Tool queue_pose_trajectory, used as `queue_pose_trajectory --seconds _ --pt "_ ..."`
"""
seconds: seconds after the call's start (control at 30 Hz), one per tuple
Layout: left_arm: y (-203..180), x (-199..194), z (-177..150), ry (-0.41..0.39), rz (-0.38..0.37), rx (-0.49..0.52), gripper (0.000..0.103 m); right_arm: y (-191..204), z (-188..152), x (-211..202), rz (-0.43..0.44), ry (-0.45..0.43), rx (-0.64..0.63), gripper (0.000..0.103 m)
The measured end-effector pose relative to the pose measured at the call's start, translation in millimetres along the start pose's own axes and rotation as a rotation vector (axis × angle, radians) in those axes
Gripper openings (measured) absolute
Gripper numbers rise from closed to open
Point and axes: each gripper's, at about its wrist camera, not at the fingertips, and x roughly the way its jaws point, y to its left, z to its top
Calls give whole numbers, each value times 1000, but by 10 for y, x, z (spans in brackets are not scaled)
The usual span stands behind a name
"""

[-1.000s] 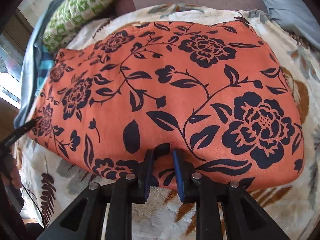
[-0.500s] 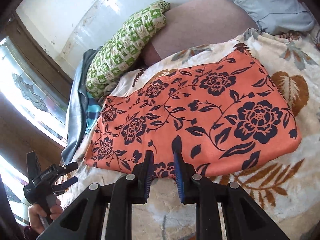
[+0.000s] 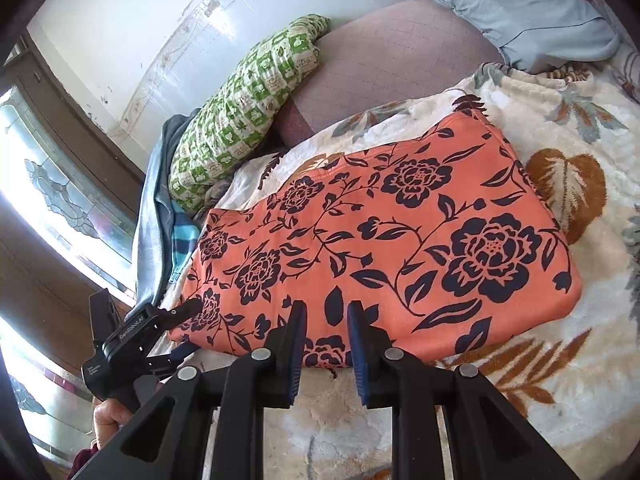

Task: Fold small clothes

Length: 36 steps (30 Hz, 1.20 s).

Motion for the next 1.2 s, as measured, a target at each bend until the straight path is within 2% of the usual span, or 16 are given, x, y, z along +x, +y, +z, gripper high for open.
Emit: queue_pose_trajectory --seconds 0.1,0.23,0.43,0.6,0.8,1.0,1.1,1.2 --pt "-9 -11 71 -11 -60 -13 89 -68 71 6 3 -6 23 24" --pt "-89 -38 129 -42 -126 21 89 -83 128 37 -5 -17 20 24" --pt "-30 28 131 -30 -102 -17 90 -71 146 194 -34 7 1 24" --pt "-80 -19 88 -36 -91 2 92 -62 144 256 -37 21 -5 24" --pt "-61 -132 -5 -19 -82 -20 92 -63 140 259 -42 26 -6 24" --pt "-208 -296 -126 -29 -84 73 92 -85 152 477 -115 84 -21 24" --pt "-238 -239 -88 -17 -99 75 94 -107 188 622 -172 106 -47 24" --pt "-263 -98 -12 -15 -80 85 95 -235 220 738 -213 124 -31 24"
